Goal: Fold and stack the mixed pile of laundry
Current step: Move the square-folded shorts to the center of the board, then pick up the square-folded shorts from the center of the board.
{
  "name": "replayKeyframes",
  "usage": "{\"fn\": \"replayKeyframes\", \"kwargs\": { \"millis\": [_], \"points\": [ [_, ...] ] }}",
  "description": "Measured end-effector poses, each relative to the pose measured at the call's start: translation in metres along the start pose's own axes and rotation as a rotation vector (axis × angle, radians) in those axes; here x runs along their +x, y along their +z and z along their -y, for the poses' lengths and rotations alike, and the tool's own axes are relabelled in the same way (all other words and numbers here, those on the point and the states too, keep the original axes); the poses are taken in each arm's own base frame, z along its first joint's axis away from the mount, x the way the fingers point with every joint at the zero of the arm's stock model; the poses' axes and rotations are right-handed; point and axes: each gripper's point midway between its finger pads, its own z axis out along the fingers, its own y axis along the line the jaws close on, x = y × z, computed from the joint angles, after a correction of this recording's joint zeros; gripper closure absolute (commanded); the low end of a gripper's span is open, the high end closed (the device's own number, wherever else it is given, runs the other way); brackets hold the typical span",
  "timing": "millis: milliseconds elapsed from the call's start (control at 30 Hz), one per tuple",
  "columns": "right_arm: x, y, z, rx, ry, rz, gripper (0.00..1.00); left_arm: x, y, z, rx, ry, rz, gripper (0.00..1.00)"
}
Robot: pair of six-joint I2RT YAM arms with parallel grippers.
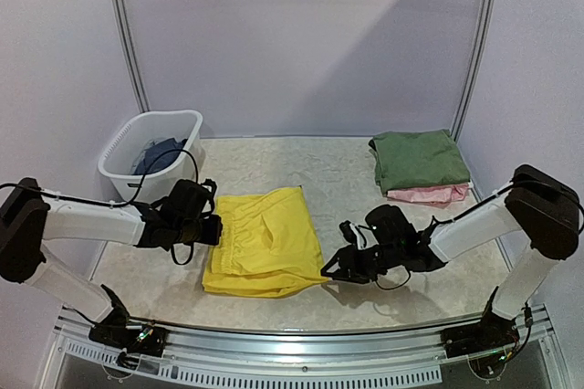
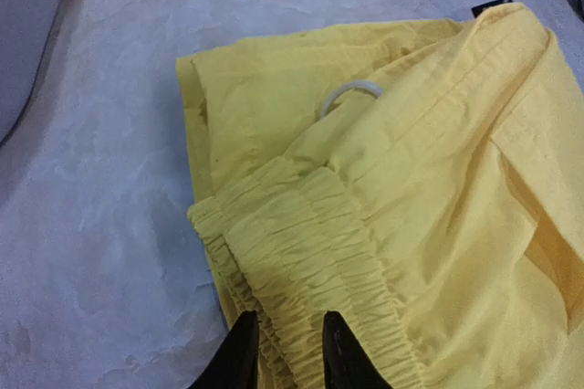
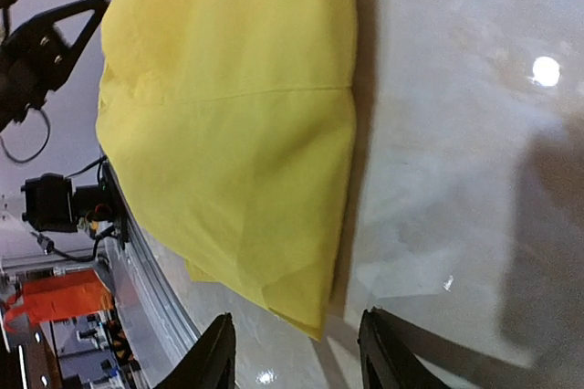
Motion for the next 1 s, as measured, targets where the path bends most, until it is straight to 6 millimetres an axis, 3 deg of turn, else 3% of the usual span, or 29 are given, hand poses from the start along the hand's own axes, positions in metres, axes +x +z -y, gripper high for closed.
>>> {"fn": "replayKeyframes", "kwargs": {
  "millis": [133,300,433,633,700,833,1000],
  "points": [
    [-0.004,-0.021,0.01,0.127,-0.012,0.04,0.21,-0.019,-0.021,0.01,-0.005,0.05,0.056,0.73],
    [-0.007,-0.047,0.021,0.251,-0.035,0.087,0.02,-0.038,-0.048,0.033,-0.006,0.162,0.116,0.69],
    [-0.013,-0.07,0.023,0.313,-0.051,0.148,0.01,-0.043,-0.071,0.065,0.007,0.306,0.161,0.58],
    [-0.027,-0.113,0.023,0.393,-0.056,0.299,0.01,-0.043,-0.109,0.132,0.072,0.547,0.256,0.36],
    [-0.031,-0.127,0.027,0.422,-0.049,0.355,0.01,-0.036,-0.115,0.154,0.094,0.636,0.268,0.25],
    [-0.032,-0.151,0.038,0.457,-0.022,0.447,0.01,-0.015,-0.115,0.204,0.144,0.811,0.257,0.23],
    [-0.034,-0.163,0.054,0.473,0.026,0.484,0.01,0.021,-0.101,0.258,0.192,1.003,0.216,0.29]
  ]
}}
